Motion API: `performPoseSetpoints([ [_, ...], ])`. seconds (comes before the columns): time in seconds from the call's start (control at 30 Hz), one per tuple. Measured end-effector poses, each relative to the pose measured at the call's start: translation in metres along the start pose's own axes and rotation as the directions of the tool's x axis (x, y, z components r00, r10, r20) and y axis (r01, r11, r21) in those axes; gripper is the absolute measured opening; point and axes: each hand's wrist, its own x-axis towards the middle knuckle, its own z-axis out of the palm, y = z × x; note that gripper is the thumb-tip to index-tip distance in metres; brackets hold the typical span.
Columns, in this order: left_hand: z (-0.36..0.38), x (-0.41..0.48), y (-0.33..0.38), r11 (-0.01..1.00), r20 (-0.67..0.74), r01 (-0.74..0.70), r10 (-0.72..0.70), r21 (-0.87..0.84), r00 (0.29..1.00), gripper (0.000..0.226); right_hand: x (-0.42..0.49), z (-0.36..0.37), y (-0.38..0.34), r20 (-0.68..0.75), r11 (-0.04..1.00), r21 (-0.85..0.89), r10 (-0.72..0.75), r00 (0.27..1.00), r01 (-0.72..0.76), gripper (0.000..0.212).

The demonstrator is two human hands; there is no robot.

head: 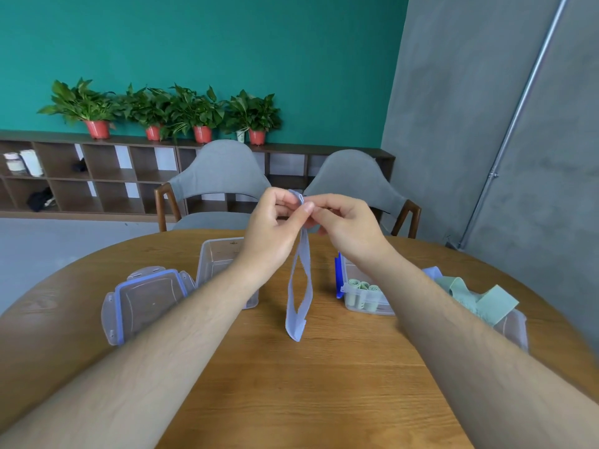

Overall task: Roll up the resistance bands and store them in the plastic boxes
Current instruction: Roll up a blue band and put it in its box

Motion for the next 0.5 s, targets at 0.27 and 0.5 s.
performPoseSetpoints([
  [0.27, -0.009, -0.004, 0.021, 1.0, -0.007, -0.023, 0.023, -0.005, 1.0, 0.01, -0.007, -0.01, -0.018, -0.036, 0.992, -0.049, 0.112, 0.993, -0.114, 0.018],
  [0.5, -0.022, -0.009, 0.058, 0.998, 0.025, 0.016, -0.014, -0.066, 1.0, 0.019, -0.015, -0.022, -0.052, -0.021, 0.986, 0.141, 0.094, 0.995, -0.09, 0.026],
])
